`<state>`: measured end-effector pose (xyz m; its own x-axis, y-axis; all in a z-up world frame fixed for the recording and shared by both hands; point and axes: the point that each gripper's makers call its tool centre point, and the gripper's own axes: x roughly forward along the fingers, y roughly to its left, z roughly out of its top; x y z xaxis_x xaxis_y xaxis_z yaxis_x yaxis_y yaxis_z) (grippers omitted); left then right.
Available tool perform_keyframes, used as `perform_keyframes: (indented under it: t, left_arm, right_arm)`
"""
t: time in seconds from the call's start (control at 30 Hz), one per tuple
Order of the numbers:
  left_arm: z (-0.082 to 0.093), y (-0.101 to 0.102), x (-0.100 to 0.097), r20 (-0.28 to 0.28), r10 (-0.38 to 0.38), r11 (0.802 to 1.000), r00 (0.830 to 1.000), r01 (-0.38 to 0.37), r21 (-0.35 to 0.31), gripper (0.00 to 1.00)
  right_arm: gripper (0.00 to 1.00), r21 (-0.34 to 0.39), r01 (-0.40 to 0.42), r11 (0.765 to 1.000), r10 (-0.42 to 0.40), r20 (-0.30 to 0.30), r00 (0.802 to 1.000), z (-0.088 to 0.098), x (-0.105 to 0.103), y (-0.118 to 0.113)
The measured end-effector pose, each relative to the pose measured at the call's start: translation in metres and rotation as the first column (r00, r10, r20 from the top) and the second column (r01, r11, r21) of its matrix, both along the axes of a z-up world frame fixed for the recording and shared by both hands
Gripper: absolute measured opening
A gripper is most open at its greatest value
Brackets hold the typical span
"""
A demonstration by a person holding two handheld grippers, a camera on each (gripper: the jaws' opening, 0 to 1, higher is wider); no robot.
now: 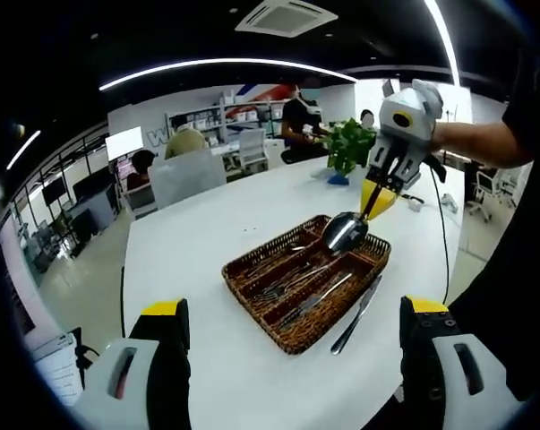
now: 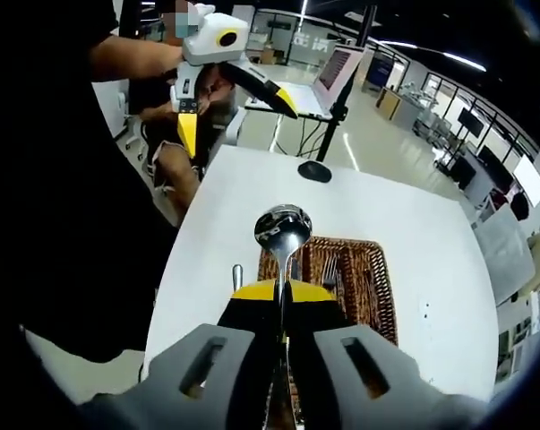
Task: Arrange the knives, forks, and spoons in their matching storage slots by inserting each utensil handle-first until every utensil is classified and aligned in the correct compartment
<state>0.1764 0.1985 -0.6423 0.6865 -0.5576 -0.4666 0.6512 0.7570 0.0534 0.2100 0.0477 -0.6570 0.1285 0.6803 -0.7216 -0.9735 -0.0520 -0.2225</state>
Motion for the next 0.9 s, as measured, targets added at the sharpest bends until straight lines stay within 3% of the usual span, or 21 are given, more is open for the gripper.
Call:
perform_keyframes:
  t: [0.9]
  left_arm:
    - [-0.002, 0.007, 0.024, -0.01, -0.032, 0.999, 0.999, 0.032, 0.009, 0.99]
  right_arm:
    - [0.0, -0.021, -0.017, 1.0, 0.018, 0.034, 0.999, 0.004, 0.047, 0.013]
